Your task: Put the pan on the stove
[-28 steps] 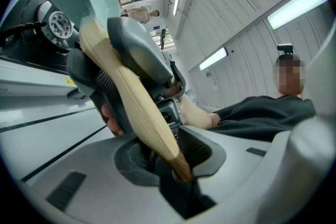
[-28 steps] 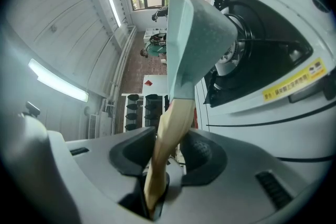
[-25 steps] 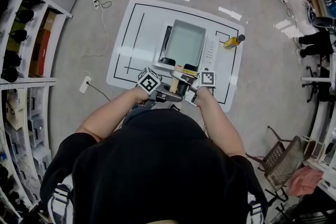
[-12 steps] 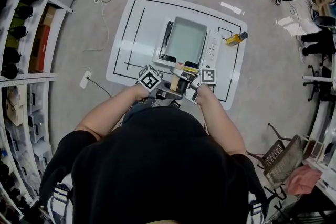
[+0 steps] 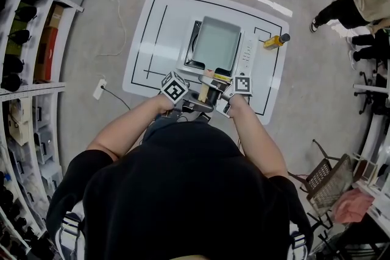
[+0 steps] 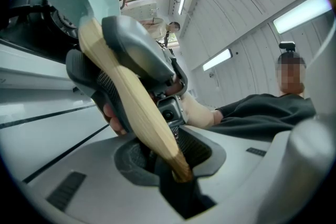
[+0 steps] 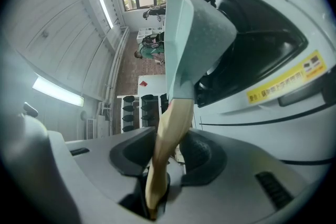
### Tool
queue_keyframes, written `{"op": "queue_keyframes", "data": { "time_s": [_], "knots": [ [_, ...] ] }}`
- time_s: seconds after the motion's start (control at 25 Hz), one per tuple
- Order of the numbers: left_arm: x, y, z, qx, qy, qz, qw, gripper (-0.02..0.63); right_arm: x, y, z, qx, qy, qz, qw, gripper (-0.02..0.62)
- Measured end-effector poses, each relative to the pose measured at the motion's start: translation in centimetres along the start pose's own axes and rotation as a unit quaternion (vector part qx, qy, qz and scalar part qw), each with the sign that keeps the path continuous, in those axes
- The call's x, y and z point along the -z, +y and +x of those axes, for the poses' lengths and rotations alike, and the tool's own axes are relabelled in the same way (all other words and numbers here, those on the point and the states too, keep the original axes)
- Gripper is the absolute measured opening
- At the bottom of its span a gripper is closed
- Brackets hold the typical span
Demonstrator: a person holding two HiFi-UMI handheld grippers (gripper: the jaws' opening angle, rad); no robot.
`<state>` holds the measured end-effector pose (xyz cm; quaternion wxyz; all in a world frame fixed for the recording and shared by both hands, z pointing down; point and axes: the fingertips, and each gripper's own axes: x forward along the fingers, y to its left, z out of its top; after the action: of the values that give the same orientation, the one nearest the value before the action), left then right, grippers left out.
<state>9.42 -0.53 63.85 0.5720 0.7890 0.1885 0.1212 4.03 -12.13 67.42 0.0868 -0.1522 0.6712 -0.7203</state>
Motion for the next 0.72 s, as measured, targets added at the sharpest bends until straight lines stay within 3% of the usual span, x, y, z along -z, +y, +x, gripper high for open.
{"op": "queue_keyframes", "data": {
  "time_s": [0.72],
  "knots": [
    [0.6, 1.3, 0.2, -0.002, 0.001, -0.009, 1.0000, 0.110, 0.1, -1.6, 0.0, 0.008, 0.000, 0.010, 1.000, 0.135]
  ]
}}
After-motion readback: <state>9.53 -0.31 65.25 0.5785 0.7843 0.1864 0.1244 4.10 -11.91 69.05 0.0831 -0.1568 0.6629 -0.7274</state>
